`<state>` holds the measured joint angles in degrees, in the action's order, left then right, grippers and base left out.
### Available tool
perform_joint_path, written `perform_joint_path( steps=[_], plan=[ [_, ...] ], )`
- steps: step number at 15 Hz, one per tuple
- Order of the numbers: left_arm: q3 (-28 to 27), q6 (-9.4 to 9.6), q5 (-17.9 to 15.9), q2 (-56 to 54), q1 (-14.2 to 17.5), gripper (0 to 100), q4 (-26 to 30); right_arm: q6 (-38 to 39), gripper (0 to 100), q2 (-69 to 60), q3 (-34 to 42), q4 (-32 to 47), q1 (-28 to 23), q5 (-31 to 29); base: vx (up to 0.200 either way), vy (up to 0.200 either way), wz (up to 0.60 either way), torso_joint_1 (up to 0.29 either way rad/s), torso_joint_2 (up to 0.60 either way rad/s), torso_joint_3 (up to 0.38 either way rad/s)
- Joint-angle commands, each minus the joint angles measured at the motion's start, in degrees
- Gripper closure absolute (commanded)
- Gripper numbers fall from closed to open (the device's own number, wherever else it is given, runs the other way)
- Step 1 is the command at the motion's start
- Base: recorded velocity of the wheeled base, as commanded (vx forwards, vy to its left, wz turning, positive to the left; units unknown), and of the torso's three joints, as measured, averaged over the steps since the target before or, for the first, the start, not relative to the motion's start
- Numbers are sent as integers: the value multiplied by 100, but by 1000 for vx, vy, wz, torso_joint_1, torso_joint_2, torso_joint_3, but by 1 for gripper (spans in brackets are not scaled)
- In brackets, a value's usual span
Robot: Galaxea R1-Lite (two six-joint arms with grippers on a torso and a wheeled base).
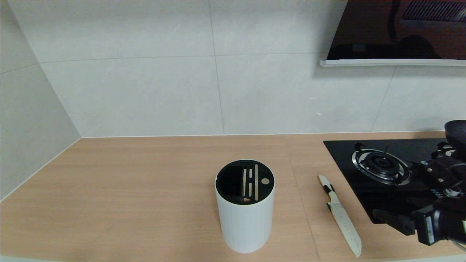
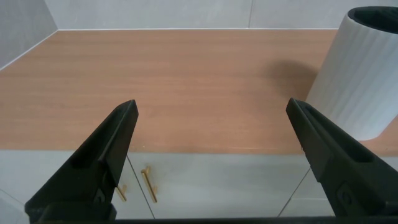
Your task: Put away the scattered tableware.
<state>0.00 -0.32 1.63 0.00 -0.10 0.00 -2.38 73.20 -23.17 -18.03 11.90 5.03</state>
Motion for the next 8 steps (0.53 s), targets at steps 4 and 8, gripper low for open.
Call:
perform_joint_path(
  steps=[4, 8],
  plan=[
    [0, -3, 4, 0, 1, 0, 0, -8, 0, 2233, -521, -886, 129, -161, 0, 0, 0, 0, 0, 0],
    [0, -3, 4, 0, 1, 0, 0, -8, 0, 3139, -1014, -1080, 392, -583, 0, 0, 0, 0, 0, 0]
  ],
)
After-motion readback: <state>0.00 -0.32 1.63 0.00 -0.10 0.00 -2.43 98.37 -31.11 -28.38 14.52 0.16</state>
